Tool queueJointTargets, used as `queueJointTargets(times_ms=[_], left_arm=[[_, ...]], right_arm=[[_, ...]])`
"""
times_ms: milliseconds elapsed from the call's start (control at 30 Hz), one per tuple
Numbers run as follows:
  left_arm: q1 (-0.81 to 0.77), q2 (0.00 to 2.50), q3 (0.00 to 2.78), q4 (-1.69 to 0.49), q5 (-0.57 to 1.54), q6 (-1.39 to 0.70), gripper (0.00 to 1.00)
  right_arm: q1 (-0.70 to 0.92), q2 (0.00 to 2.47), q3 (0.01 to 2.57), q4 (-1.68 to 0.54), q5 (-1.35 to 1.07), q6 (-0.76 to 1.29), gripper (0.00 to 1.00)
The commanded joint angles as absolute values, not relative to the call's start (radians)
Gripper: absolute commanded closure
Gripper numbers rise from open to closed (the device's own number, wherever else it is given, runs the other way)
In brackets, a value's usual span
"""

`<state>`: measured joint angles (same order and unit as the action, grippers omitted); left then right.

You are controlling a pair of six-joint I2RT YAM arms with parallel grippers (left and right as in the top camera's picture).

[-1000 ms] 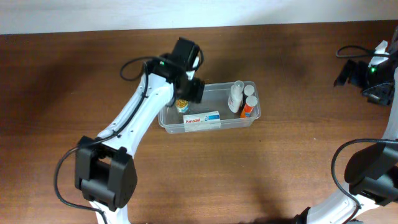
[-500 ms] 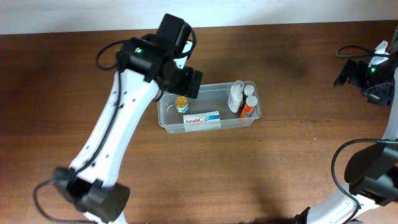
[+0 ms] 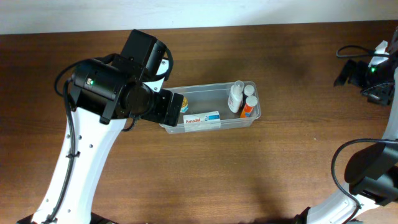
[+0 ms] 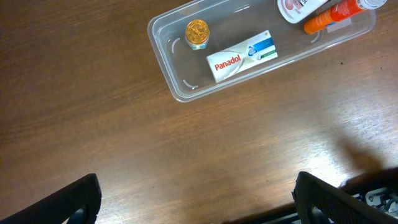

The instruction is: Pack container

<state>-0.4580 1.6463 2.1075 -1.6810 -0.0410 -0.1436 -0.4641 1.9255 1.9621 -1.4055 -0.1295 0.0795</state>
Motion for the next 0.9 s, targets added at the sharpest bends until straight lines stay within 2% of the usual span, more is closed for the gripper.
queueJointTargets(times_ms=[0,433,633,867], left_arm=[[-0.456,1.638,2.119,-1.684,-0.041,-0.156,0.01],[-0.456,1.623,2.009,-1.670,0.000,-0.156,0.01],[-0.455,1.422,1.709,-1.365,-0.026,-0.130,0.01],[-0.440,1.001,1.111,-0.973,-0.026,-0.107,0.01]], right_arm=[[-0.465,1.910,1.964,-1.405,-0.134,0.086,0.01],[-0.465,1.910,1.964,-1.405,-0.135,0.086,0.02],[-0.465,1.910,1.964,-1.405,-0.135,0.086,0.02],[-0.465,1.910,1.964,-1.405,-0.135,0.086,0.02]])
